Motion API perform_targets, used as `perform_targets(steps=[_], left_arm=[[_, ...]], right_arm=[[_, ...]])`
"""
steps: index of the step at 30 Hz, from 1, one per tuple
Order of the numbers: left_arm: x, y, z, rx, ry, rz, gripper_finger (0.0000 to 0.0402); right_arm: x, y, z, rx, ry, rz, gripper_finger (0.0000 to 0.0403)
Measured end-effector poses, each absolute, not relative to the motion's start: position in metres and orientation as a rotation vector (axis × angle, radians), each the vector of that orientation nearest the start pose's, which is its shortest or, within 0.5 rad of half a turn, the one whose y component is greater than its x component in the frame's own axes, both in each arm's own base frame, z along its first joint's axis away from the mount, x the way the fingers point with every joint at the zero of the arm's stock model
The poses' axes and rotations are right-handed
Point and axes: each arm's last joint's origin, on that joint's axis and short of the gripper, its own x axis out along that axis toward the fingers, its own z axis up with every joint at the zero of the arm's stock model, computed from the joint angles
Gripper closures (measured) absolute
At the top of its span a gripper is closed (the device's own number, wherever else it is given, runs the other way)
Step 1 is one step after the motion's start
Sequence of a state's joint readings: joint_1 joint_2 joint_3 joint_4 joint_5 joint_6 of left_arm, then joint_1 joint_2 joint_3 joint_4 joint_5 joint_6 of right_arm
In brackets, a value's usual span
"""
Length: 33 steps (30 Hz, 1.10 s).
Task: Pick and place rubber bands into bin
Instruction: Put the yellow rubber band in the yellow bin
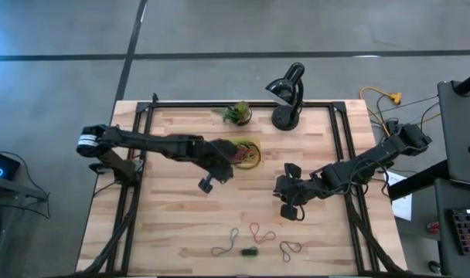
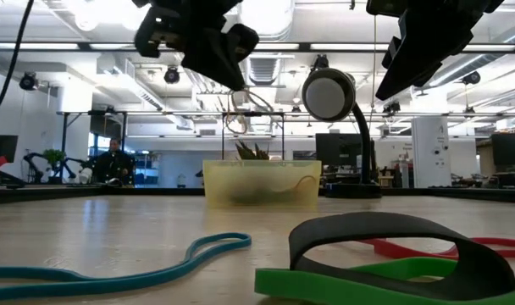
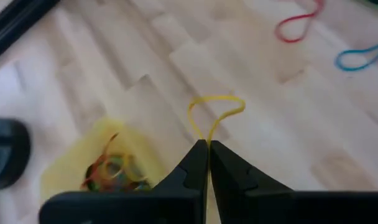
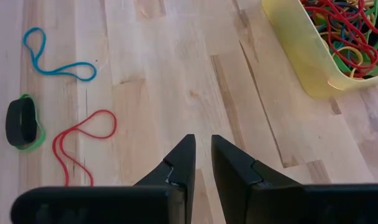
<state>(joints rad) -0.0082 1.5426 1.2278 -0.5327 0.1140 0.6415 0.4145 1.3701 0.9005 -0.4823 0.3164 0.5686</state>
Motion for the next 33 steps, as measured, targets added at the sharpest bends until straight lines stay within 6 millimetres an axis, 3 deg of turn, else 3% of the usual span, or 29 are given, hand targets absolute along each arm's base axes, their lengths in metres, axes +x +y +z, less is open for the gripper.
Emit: perform_targets(steps=[7,17,25,33], left_arm=[[0.329,0.037,0.278,0.521,0.76,-0.274,0.0402],[0.324,0.098,0.261,0.392,0.822,-0.141,0.0401],[0.317,0.109,0.243,0.363,0.851,-0.119,0.0401],[0.319,0.111,0.242,0.275,0.847,-0.065,0.0402]], right_arm=[[0.249,0.1,0.227,0.19,0.876,-0.162,0.0355],[0.249,0.1,0.227,0.183,0.878,-0.159,0.0355],[0.249,0.1,0.227,0.179,0.878,-0.157,0.0355],[0.249,0.1,0.227,0.179,0.877,-0.158,0.0355]])
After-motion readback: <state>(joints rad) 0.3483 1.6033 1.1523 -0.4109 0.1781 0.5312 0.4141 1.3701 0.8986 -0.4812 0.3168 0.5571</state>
